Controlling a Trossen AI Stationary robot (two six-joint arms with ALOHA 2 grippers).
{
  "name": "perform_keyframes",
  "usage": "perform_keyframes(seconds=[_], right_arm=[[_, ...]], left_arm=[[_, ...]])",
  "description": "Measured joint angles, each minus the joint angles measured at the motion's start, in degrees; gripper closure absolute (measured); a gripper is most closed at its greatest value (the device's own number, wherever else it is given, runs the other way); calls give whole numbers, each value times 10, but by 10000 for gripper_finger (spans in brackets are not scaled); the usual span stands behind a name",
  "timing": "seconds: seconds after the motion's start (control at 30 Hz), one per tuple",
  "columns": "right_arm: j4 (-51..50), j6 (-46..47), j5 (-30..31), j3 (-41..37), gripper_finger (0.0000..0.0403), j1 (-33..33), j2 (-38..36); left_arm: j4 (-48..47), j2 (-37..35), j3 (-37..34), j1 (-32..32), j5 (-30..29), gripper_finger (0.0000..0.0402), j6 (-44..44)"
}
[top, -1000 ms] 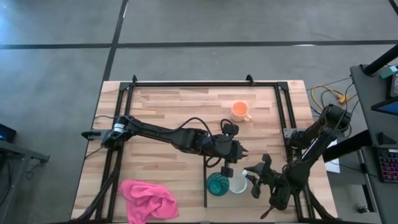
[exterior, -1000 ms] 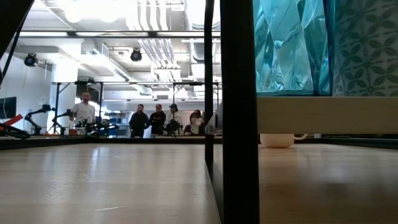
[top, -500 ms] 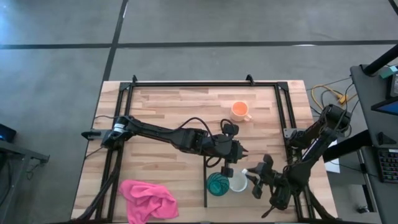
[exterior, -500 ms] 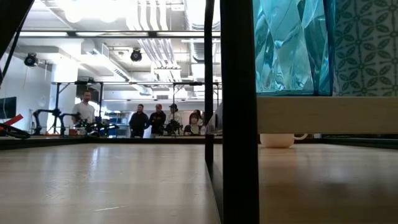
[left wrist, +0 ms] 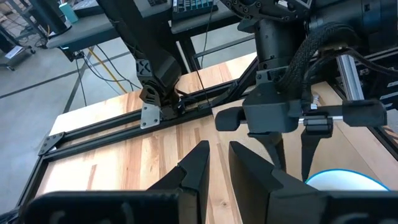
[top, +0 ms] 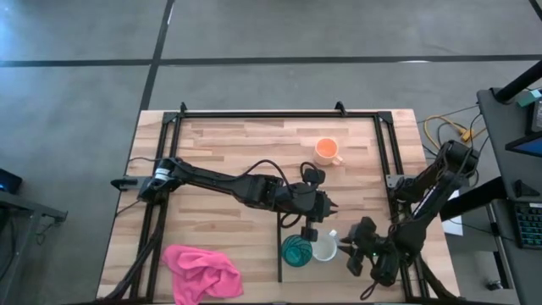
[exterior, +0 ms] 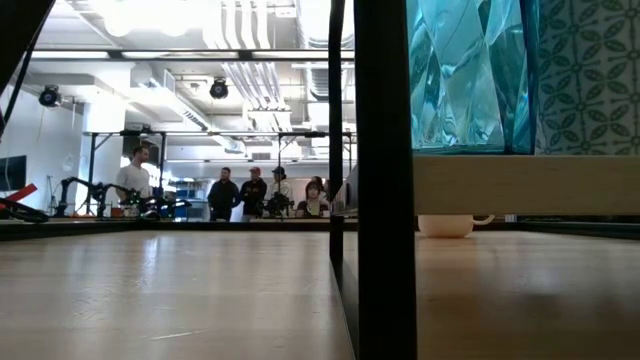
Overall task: Stack small to large cups/mugs on shelf
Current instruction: Put the light orange mug on the shelf
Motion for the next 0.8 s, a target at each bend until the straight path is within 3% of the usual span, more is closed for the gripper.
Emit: perform_keyframes(seconds=[0.3,0.47,0.6,0.8], right_arm=[[0,33,-123,0,311,9,-53],[-27,-12,-133,12,337,9,-113],[-125,-42,-133,54,351,9,-167],[-357,-67,-107,157,355,9,-217]], left_arm=[[0,0,0,2,0,354,-47],[-5,-10,1,7,0,354,-59],[-24,-29,2,16,-1,354,-60],[-56,-39,2,48,-16,354,-101]])
